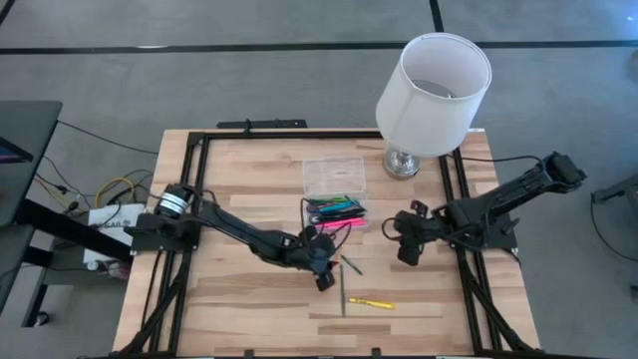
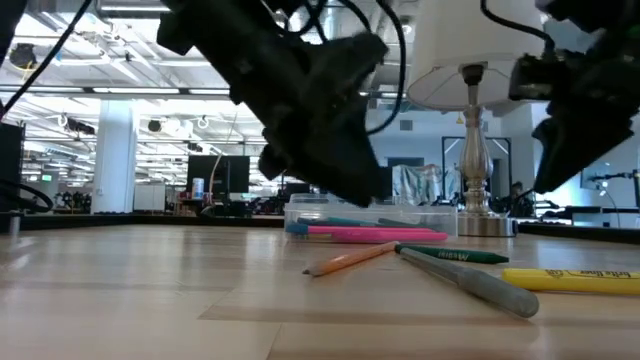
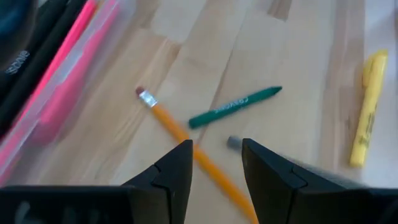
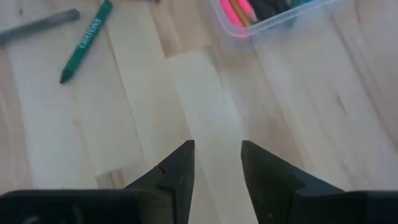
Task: Pick & place school supplies into a supply box
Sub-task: Put the yellow pencil into the transparent supply box
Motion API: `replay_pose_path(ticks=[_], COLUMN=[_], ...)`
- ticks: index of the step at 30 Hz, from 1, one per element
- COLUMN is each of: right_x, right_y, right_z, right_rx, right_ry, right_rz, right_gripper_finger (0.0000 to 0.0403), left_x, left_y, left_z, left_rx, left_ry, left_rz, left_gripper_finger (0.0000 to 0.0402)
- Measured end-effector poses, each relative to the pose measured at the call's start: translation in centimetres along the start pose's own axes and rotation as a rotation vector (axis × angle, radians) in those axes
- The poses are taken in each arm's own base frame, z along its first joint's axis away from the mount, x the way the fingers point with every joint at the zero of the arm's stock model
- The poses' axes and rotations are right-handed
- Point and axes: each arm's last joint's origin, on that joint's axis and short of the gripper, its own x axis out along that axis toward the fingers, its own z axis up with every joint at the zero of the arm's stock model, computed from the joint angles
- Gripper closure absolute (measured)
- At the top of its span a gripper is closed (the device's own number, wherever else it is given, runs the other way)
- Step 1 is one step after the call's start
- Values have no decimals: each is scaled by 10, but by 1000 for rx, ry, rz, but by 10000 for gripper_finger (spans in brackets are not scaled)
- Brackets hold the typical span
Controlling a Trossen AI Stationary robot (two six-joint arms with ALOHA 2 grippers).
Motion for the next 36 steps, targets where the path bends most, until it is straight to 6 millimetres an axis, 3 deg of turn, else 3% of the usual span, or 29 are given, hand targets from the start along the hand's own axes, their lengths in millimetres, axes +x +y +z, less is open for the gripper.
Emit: replay_pose_path(ticks=[10,16,27,36], right_x=[-3,-4,-4,-4], right_y=[7,9,10,10], right_z=[-13,-14,-13,-13], right_rx=[-7,-9,-6,10], right_ry=[-14,-20,-28,-27], right_rz=[1,3,4,5], right_gripper_finger=[278,278,278,278], left_x=[25,21,19,16], left_y=[-8,0,1,2], left_z=[-5,-12,-14,-18], left_rx=[15,-19,61,235], left_ry=[90,155,237,358], left_rz=[86,214,169,78], left_gripper_finger=[269,269,271,347])
